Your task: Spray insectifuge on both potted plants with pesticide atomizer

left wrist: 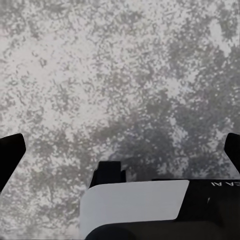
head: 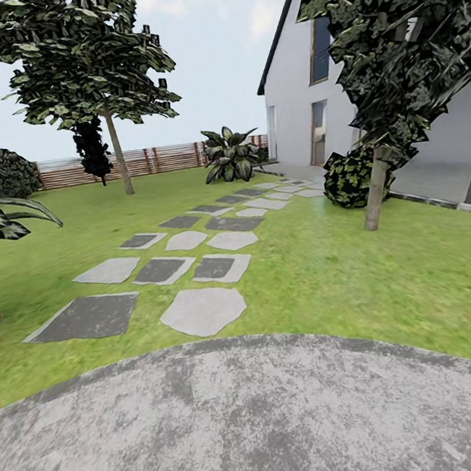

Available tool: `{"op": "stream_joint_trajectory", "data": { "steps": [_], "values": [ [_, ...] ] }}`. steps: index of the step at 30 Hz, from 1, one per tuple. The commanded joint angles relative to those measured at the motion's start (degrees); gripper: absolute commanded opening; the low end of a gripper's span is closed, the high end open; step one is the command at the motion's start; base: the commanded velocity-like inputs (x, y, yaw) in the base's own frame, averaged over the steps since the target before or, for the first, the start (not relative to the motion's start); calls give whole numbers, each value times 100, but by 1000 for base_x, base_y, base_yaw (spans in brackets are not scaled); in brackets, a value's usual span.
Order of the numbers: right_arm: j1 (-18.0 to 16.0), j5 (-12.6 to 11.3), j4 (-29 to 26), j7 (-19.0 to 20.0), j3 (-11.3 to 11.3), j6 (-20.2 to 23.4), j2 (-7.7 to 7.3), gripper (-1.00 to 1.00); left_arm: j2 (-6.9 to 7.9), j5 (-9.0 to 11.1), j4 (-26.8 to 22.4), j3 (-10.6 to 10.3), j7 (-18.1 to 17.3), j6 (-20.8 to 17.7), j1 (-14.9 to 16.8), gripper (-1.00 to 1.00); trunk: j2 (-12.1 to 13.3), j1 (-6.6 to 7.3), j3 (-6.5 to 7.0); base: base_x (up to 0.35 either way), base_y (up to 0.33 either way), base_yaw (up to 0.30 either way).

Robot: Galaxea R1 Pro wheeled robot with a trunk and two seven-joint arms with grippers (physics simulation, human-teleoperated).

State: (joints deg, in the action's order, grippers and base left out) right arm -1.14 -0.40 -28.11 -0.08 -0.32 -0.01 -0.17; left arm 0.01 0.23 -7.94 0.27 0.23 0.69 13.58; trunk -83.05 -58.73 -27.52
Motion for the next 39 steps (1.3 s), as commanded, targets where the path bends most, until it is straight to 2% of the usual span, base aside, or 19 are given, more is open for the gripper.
{"op": "stream_joint_trajectory", "data": {
  "steps": [1, 30, 39],
  "values": [
    [-1, -4, -6, -1, -3, -2, 0, 100, -1, 3, 3, 1, 3, 8, 4, 100, -3, 0, -9, 0, 0, 255],
    [-1, -4, 4, -1, -3, -1, 0, 100, -1, -32, 3, -58, 2, 10, 4, 100, -3, 0, -98, 0, -1, 255],
    [-1, -4, 7, -1, -3, -1, 0, 100, -1, -29, 3, -47, 2, 10, 4, 100, -3, 0, -125, 0, -186, 255]
  ]
}}
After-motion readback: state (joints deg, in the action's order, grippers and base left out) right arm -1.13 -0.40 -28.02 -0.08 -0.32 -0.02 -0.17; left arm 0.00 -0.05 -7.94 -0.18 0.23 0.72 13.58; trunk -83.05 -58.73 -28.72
